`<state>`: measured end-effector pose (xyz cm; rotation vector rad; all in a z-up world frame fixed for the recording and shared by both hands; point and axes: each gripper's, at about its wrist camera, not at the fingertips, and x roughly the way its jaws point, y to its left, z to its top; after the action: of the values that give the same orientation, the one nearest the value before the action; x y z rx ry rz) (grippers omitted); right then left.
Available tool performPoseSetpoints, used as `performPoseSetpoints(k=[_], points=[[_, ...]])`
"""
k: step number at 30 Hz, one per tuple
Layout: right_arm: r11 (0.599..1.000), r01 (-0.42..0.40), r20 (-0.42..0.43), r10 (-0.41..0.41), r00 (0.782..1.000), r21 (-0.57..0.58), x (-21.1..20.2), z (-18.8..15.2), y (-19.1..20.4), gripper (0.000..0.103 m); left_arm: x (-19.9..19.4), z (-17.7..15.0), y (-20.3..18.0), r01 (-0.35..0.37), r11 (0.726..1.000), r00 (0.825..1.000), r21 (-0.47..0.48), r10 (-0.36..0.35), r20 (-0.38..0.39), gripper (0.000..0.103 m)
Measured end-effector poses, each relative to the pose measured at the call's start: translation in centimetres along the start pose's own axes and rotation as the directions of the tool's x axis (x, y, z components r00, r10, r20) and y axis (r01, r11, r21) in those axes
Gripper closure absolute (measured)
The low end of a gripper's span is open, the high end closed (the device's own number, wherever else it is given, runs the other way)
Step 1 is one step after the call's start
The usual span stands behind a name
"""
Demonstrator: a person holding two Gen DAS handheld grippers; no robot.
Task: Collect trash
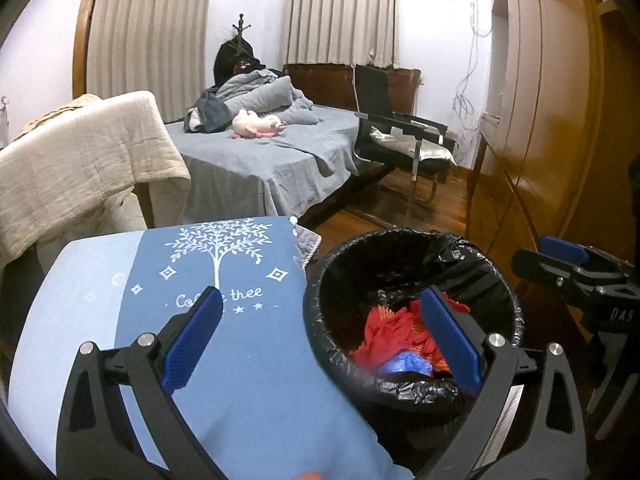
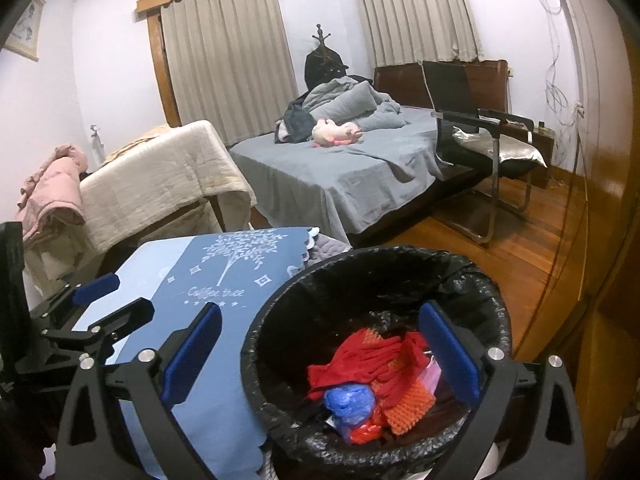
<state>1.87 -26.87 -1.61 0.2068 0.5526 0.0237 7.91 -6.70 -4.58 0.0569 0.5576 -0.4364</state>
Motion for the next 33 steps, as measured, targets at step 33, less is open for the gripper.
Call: performPoseSetpoints(k=[33], points=[[0.996, -0.013, 0.038, 0.017, 0.999, -0.084, -2.1, 0.6, 3.3, 0.006, -4.6, 0.8, 0.3, -0.046, 0.998, 0.996, -0.031, 0.049, 0.074, 0.007]])
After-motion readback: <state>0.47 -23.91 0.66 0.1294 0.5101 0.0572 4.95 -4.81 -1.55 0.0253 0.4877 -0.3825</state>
